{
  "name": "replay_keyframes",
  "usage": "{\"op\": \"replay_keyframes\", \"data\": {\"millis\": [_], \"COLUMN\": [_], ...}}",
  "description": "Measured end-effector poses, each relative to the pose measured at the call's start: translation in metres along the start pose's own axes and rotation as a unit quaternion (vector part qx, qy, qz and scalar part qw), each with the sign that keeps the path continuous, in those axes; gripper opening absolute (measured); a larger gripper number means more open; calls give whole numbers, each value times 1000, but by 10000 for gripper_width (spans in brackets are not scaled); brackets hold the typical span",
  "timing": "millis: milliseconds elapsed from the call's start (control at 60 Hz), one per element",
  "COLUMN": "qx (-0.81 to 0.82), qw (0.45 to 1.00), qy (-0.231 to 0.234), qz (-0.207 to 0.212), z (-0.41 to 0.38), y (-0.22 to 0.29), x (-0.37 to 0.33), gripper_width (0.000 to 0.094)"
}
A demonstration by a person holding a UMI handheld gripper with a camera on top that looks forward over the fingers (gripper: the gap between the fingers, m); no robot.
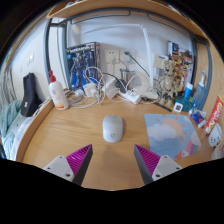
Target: Arrange mouse
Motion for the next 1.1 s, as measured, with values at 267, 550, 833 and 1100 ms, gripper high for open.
{"op": "replay_keyframes", "data": {"millis": [267, 550, 833, 1100], "qx": [18, 19, 26, -1], "qw": [1000, 999, 999, 1000], "qy": [-23, -39, -37, 31], "qz": [-3, -17, 21, 3], "z": [-11, -10, -8, -16], "y": [43, 42, 44, 48], "x": [91, 114, 115, 105], "gripper_width": [847, 772, 377, 322]}}
Point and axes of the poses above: the point between the fingertips, and its own axes, seen from behind it with the camera up: z to the right, y up, x forward, the way the camera looks, the point moved 3 cm from there along -x, backward, against the way the camera looks, and after that the axes turned 10 degrees about x, right-handed, at the moved point
